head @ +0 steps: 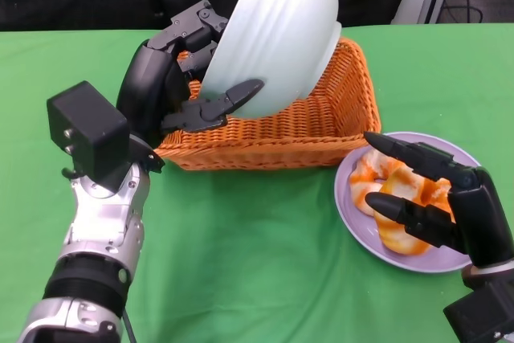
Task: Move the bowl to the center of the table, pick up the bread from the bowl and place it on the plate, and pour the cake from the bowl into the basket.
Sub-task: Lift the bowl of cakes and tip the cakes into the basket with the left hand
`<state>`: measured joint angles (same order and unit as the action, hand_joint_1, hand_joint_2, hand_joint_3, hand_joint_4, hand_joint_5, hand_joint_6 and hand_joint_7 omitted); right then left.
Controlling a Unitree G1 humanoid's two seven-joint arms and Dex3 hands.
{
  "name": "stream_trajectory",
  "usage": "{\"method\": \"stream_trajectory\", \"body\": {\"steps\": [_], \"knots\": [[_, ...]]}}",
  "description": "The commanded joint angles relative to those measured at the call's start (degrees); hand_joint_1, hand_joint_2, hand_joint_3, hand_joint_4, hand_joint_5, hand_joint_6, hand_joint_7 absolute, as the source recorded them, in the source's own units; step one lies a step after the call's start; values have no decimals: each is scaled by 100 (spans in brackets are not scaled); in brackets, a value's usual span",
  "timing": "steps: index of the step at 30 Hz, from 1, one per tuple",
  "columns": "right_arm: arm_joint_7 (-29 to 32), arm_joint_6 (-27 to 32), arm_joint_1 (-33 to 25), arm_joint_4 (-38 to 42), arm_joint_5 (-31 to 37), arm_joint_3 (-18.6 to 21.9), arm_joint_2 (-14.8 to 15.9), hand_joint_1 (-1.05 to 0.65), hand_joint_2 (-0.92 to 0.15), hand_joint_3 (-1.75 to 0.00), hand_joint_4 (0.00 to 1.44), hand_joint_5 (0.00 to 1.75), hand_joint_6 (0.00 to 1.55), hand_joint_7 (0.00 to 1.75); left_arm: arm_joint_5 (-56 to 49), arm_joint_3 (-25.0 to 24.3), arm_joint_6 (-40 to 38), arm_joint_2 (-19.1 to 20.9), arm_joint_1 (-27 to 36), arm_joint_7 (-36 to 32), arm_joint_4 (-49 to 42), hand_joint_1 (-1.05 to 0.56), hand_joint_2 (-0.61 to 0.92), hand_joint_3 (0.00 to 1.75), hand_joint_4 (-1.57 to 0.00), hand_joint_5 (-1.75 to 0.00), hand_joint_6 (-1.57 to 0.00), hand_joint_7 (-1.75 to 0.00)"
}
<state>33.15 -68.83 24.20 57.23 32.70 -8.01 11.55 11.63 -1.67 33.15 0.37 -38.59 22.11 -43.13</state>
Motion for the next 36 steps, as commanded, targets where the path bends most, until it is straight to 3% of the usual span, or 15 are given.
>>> {"method": "stream_trajectory", "body": {"steps": [1, 15, 36], "knots": [[170, 24, 80, 22, 76, -26, 37, -52, -92, -7, 99, 13, 75, 1, 164, -135, -165, -1, -55, 126, 140, -17, 87, 58, -68, -175, -64, -145], [443, 32, 171, 187, 235, -196, 53, -52, -92, -8, 99, 12, 75, 0, 370, -437, -767, -59, -150, 565, 24, -17, 90, 50, -72, -170, -68, -142], [568, 63, 289, 414, 246, -354, 61, -54, -92, -7, 101, 13, 78, 2, 782, -872, -499, -314, -285, 1273, -334, -19, 92, 44, -66, -171, -69, -141]]}}
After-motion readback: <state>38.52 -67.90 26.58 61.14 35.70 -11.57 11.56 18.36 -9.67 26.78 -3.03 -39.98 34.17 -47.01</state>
